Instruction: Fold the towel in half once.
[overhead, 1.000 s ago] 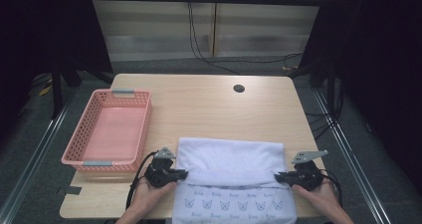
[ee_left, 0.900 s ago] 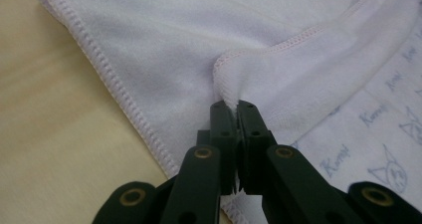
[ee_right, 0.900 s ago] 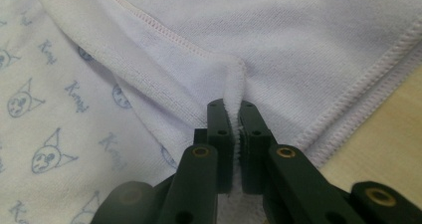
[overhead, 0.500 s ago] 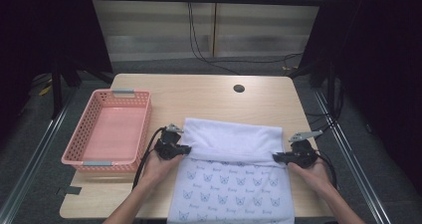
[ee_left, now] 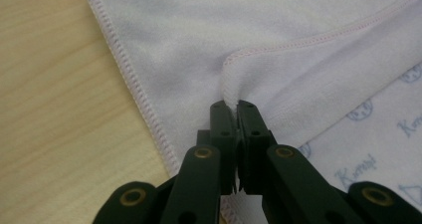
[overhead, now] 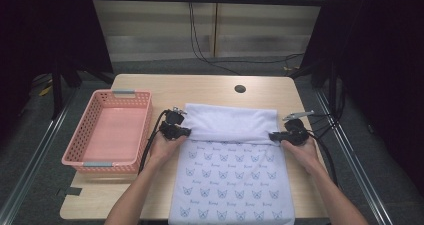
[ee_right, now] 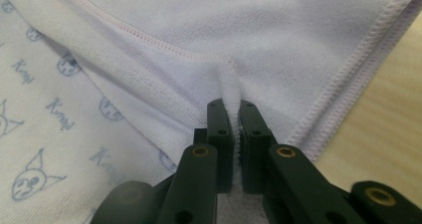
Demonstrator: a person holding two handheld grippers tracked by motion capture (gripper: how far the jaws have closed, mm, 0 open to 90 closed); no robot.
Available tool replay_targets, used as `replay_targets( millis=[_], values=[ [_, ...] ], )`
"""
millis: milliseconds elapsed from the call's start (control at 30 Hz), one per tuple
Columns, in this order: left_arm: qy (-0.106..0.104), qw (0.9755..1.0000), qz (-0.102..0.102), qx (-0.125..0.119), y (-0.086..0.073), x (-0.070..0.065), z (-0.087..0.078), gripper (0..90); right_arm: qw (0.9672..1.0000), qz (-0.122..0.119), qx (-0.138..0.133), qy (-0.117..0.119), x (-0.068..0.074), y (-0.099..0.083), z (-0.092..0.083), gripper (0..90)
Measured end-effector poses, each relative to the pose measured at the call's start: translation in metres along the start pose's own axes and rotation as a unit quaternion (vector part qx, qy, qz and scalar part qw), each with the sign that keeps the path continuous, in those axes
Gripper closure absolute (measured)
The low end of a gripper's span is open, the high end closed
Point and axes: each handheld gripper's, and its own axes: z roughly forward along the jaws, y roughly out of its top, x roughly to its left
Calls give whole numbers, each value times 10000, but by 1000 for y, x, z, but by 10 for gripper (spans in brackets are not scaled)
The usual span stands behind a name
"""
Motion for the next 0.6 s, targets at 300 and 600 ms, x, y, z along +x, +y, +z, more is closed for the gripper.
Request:
replay_targets(
  millis=[300,600],
  values=[
    [-32,9996,-223,-192,11,21,10,876,9995,214,-180,-151,-17,22,21,866],
    [133,9987,-390,-310,29,35,25,876,9978,413,-231,-470,-24,39,35,866]
  ],
)
